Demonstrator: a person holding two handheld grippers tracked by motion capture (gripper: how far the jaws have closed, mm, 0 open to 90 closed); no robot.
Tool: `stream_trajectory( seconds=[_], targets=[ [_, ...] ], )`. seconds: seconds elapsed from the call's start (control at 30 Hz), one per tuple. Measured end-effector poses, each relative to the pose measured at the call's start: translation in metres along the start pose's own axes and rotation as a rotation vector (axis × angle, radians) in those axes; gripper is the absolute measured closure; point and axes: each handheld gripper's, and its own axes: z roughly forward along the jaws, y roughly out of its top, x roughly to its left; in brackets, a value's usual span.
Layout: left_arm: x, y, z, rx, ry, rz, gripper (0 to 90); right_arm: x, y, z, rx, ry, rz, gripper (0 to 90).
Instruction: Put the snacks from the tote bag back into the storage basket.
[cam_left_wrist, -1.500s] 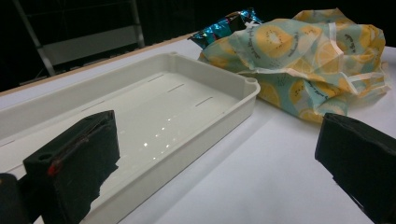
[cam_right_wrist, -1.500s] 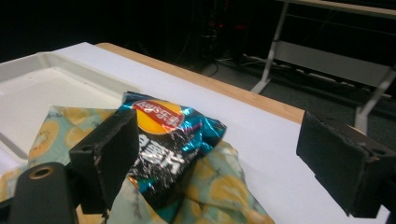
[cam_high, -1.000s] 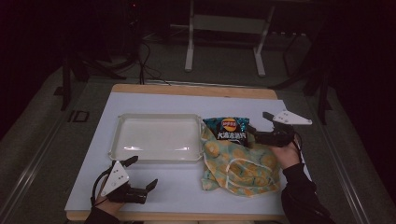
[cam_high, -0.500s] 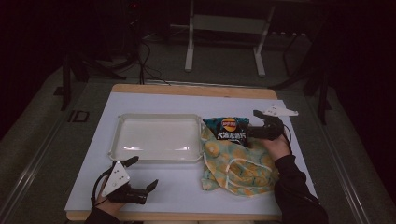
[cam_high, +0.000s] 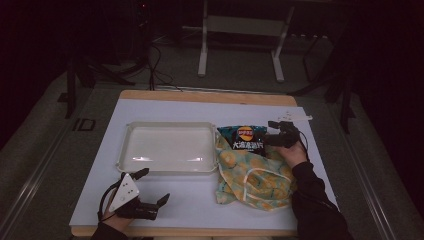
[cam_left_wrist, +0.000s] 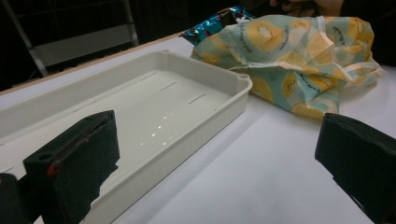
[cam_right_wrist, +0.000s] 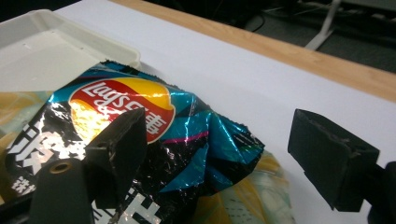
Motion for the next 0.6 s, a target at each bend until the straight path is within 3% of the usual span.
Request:
stream_trajectory(
  seconds=[0.17,0.2,0.4,0.53,0.57,0.6],
  targets=[
    [0.000,-0.001,0.000,0.003,0.002,-0.001,0.3,-0.004,-0.004,0.009,0.047,0.026,0.006,20.5],
    [0.000,0.000,0.000,0.004,0.001,0.000,0.3,-0.006,-0.006,0.011,0.054,0.057,0.020,23.3],
    [0.000,-0.001,0.000,0.007,0.000,0.002,0.3,-0.010,-0.007,0.014,0.098,0.124,0.034,31.9],
    [-0.001,-0.001,0.001,0.008,-0.001,0.003,0.3,-0.011,-0.010,0.020,0.167,0.198,0.046,45.9],
    [-0.001,-0.001,0.001,0.009,-0.002,0.003,0.3,-0.011,-0.010,0.020,0.173,0.210,0.049,54.6],
    [-0.001,-0.001,0.001,0.009,-0.002,0.003,0.3,-0.011,-0.010,0.020,0.173,0.210,0.049,54.6]
  ],
)
